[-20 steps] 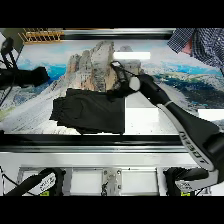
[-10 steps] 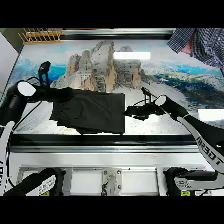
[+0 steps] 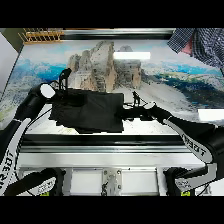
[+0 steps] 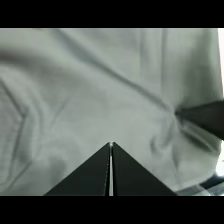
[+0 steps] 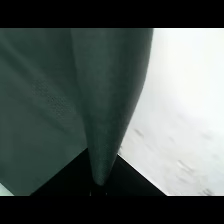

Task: Fold the clothes and pants, and hang the long-sleeved shirts on hangers.

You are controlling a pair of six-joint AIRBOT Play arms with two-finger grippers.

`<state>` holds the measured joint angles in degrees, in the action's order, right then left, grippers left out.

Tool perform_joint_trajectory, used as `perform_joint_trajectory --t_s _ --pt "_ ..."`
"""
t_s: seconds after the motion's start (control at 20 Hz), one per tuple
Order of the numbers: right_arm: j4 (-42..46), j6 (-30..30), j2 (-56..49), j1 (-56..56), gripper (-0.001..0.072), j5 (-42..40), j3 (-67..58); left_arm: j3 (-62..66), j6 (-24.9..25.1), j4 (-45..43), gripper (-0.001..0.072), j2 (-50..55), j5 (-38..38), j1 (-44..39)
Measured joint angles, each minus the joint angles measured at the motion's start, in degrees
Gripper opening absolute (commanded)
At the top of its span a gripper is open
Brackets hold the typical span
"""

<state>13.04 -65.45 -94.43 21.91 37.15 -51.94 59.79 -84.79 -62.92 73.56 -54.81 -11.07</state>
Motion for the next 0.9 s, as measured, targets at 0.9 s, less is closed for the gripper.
perform_joint_trajectory --t_s 0.9 --pt "52.0 -18.8 19.9 -30.8 0.0022 28.0 -5.2 6.3 -1.1 0.2 0.0004 9.5 7.1 -14.1"
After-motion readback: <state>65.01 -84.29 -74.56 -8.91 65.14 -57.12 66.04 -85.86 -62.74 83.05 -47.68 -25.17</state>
